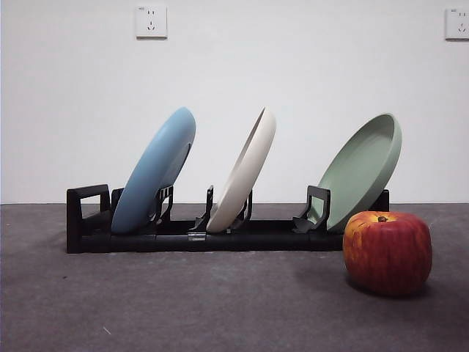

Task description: Take the blue plate from the plate rack,put the plate on the table,take the apple from the table,put the apple in the plate

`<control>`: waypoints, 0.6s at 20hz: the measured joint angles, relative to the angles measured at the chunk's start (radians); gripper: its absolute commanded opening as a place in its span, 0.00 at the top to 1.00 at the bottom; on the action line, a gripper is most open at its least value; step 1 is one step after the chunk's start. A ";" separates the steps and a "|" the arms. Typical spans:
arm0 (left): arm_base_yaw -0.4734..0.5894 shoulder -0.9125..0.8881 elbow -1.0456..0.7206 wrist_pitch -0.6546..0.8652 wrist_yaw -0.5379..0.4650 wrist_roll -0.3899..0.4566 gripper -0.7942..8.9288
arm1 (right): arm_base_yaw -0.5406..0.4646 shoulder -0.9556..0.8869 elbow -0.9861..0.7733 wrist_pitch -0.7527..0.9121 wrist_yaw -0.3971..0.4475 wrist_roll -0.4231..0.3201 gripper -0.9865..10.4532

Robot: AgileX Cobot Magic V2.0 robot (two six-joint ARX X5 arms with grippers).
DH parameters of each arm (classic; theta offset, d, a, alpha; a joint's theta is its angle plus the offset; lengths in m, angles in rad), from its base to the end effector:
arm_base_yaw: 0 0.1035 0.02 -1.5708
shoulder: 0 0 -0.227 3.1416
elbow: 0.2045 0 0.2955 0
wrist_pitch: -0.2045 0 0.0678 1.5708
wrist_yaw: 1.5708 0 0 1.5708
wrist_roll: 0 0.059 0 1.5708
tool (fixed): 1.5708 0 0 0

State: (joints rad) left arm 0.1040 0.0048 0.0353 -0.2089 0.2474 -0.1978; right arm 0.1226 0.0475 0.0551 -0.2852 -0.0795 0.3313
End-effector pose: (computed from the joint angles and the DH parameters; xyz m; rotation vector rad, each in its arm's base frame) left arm 0.2038 0.0067 0.1512 -0.2282 0.1895 -0.1252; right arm 0.2018 0.0296 0.1418 0.3221 0.3087 0.1529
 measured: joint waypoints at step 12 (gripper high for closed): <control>0.000 0.076 0.144 -0.005 0.165 -0.209 0.93 | 0.000 0.368 0.380 -0.142 -0.241 0.004 0.92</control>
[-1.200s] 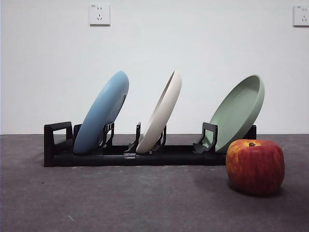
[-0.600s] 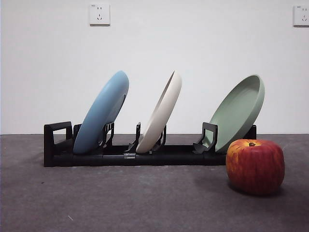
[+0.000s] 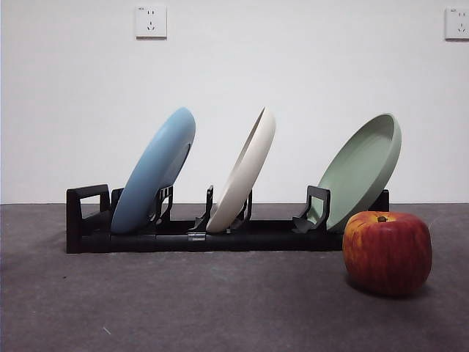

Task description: Take the blue plate from the plate rack,put the plate on the table,take the apple from the table,put the apple in the plate

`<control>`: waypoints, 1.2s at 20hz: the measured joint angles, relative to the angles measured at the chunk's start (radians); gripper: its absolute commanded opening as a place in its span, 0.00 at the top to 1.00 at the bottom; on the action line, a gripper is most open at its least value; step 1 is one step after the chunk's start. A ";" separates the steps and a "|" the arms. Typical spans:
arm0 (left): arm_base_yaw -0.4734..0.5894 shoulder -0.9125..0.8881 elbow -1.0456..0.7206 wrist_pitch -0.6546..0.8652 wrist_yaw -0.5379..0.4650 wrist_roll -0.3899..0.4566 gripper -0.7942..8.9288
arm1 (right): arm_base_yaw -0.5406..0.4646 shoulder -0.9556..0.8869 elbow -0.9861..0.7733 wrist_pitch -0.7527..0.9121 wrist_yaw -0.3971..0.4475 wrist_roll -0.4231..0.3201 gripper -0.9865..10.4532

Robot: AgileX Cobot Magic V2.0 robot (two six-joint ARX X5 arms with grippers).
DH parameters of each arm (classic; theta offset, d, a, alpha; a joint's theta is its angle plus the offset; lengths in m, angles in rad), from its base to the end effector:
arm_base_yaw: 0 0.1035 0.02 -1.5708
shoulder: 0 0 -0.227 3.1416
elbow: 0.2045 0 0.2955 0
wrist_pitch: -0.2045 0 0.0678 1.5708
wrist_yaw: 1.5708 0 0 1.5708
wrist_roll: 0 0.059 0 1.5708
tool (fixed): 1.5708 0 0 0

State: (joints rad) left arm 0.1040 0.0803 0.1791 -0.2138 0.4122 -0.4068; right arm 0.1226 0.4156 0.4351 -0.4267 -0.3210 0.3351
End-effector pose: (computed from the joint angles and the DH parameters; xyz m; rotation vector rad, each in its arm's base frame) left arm 0.1982 -0.0031 0.1960 -0.4326 0.1729 -0.2812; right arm 0.2102 0.0447 0.2118 0.3657 0.4784 0.3652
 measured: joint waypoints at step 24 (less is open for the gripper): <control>-0.275 1.083 0.932 -0.291 0.096 0.241 0.56 | 0.000 0.441 0.485 -0.298 -0.072 -0.257 0.56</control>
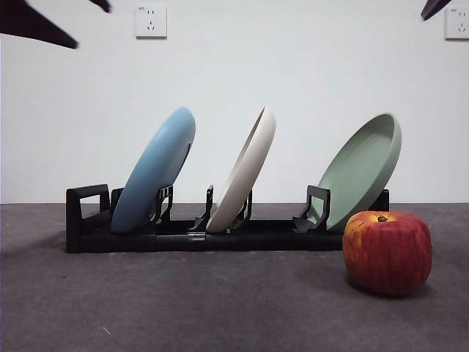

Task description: Take the blue plate from the plate rack,put the plate on the table,take the apple from the table,put the apple in the plate

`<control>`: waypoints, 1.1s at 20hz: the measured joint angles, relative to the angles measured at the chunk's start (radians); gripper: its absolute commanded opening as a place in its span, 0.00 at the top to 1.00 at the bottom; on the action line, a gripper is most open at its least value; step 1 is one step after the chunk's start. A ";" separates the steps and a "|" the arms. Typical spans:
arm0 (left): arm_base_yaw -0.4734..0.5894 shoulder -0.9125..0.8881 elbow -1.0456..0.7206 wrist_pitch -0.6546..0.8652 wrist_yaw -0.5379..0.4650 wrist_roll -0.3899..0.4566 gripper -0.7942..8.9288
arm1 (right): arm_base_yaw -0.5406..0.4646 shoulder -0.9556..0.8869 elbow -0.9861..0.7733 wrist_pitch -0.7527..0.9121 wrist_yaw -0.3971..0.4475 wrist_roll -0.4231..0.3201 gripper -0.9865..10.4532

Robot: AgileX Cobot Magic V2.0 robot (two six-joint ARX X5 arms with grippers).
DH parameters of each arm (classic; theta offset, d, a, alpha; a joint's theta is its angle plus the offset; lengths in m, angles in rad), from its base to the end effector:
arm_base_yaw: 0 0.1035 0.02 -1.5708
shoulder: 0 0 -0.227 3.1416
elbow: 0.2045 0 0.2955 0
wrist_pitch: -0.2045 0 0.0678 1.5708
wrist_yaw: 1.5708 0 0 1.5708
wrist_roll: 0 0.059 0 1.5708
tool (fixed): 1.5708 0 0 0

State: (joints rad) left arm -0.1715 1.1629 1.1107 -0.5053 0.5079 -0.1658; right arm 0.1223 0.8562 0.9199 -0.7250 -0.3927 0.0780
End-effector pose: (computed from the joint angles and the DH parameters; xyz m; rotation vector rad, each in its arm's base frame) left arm 0.3137 -0.0835 0.2936 -0.2504 0.6144 -0.6143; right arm 0.2481 0.0532 0.2782 0.1636 0.6817 0.4701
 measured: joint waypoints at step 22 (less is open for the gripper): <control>-0.202 0.484 0.239 0.049 -0.200 0.071 0.93 | 0.000 0.000 0.000 -0.027 0.003 0.004 0.56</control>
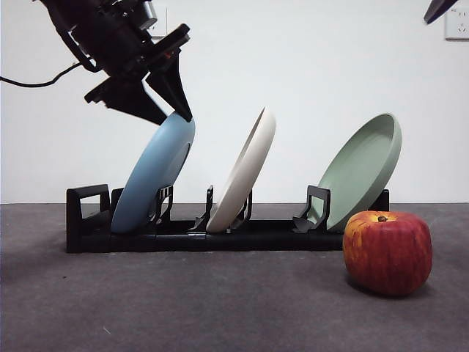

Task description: Take the blue plate from the plate rack,put the plate on the table,take the apple from the table,put the apple in the plate

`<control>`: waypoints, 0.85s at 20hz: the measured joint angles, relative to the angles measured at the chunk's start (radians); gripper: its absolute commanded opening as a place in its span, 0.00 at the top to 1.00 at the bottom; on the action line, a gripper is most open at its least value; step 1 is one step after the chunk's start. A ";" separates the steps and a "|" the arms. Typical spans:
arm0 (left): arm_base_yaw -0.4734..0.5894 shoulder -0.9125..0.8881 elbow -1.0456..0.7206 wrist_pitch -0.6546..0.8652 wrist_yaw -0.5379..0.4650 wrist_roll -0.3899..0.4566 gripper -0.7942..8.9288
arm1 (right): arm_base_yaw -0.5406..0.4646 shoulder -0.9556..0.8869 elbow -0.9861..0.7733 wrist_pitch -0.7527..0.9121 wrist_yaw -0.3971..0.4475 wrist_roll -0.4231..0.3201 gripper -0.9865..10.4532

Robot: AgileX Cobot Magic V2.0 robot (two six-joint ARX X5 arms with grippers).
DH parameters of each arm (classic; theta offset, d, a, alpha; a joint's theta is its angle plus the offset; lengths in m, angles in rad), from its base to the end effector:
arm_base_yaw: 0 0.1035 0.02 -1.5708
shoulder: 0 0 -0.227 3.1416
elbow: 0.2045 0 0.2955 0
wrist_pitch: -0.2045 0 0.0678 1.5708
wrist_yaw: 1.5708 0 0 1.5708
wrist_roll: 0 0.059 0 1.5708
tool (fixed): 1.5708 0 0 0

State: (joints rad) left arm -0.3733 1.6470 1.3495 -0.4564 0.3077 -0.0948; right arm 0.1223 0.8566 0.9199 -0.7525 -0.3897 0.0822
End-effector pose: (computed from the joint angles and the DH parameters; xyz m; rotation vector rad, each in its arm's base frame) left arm 0.3863 -0.1705 0.2175 -0.0615 0.7976 -0.6109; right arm 0.2461 0.0528 0.2754 0.1701 0.7106 0.4630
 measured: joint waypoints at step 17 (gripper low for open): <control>-0.040 -0.466 0.003 -0.268 0.158 0.077 0.93 | 0.000 0.032 0.000 -0.003 0.053 -0.004 0.56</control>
State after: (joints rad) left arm -0.4137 1.1809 1.3525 -0.7246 0.4656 -0.0177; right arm 0.1223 0.8883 0.9199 -0.7559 -0.3370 0.0780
